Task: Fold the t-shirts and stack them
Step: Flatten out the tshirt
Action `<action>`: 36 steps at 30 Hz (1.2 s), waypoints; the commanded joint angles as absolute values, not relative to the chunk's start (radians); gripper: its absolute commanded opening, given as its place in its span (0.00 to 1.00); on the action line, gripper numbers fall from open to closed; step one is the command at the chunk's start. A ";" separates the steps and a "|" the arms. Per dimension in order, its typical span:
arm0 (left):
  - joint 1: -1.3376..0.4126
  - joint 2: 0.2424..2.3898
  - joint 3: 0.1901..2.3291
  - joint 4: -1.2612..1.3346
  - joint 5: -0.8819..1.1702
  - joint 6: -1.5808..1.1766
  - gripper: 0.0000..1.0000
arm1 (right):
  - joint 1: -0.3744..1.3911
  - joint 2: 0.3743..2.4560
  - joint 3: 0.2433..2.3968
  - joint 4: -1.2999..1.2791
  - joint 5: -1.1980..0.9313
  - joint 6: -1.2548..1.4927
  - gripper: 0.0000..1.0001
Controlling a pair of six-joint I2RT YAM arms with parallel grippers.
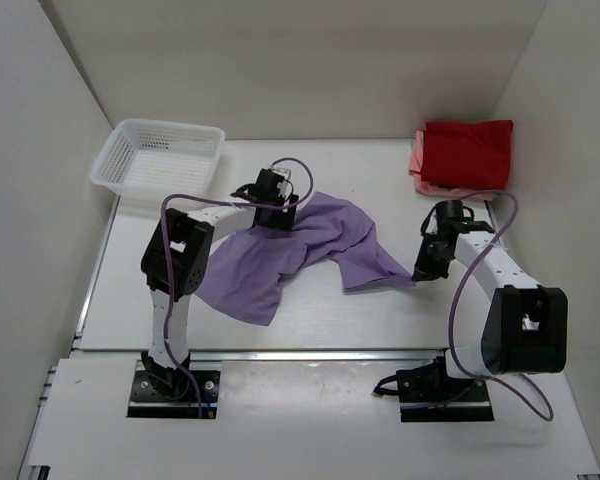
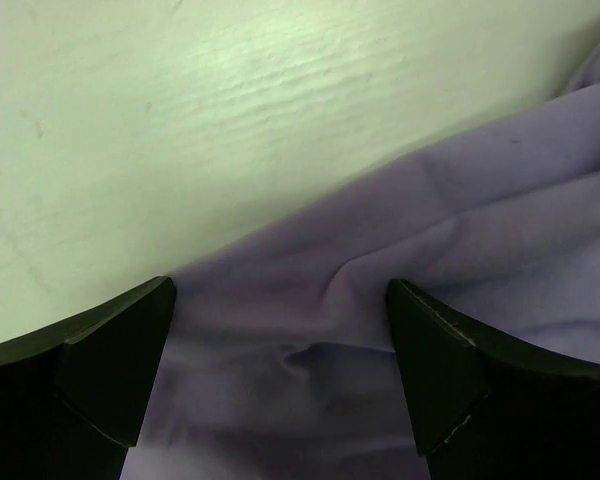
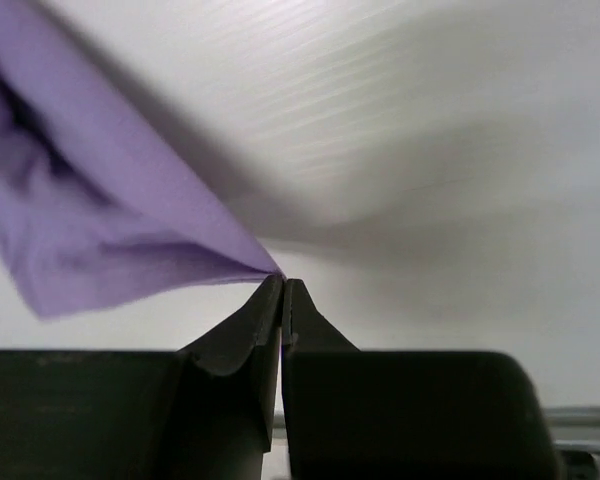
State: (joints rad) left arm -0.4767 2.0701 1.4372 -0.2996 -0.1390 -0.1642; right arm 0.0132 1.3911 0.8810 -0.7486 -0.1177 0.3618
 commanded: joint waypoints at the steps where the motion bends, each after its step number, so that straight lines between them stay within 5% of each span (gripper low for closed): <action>1: -0.491 1.921 1.314 -0.123 -0.305 -0.008 0.99 | -0.080 1.396 0.960 -0.779 0.056 0.341 0.00; 6: -0.514 1.738 1.085 -0.099 -0.263 0.092 0.99 | -0.100 1.433 0.980 -0.724 0.009 0.354 0.00; 13: -0.462 1.703 1.055 -0.244 -0.324 0.172 0.99 | -0.066 1.447 0.976 -0.663 -0.017 0.403 0.00; 20: -0.235 1.525 0.948 -0.172 0.145 0.092 0.99 | -0.008 1.433 0.954 -0.649 -0.029 0.466 0.00; 25: -0.337 1.545 1.057 -0.308 -0.050 0.296 0.99 | 0.008 1.401 0.922 -0.647 -0.026 0.479 0.00; 28: -0.353 1.534 1.057 -0.345 0.040 0.343 0.99 | 0.002 1.388 0.902 -0.646 -0.015 0.476 0.00; 29: -0.344 1.526 1.046 -0.351 0.051 0.328 0.85 | -0.021 1.384 0.903 -0.649 -0.011 0.476 0.00; 30: -0.356 1.525 1.025 -0.348 -0.042 0.301 0.45 | -0.031 1.387 0.900 -0.652 -0.003 0.469 0.00; 31: -0.371 1.511 1.013 -0.344 -0.084 0.251 0.35 | -0.046 1.385 0.903 -0.652 -0.002 0.459 0.00; 34: -0.385 1.434 0.990 -0.471 -0.013 0.252 0.26 | -0.084 1.404 0.899 -0.652 0.020 0.443 0.00; 36: -0.393 1.365 0.960 -0.517 0.046 0.177 0.40 | -0.104 1.413 0.905 -0.647 0.017 0.443 0.00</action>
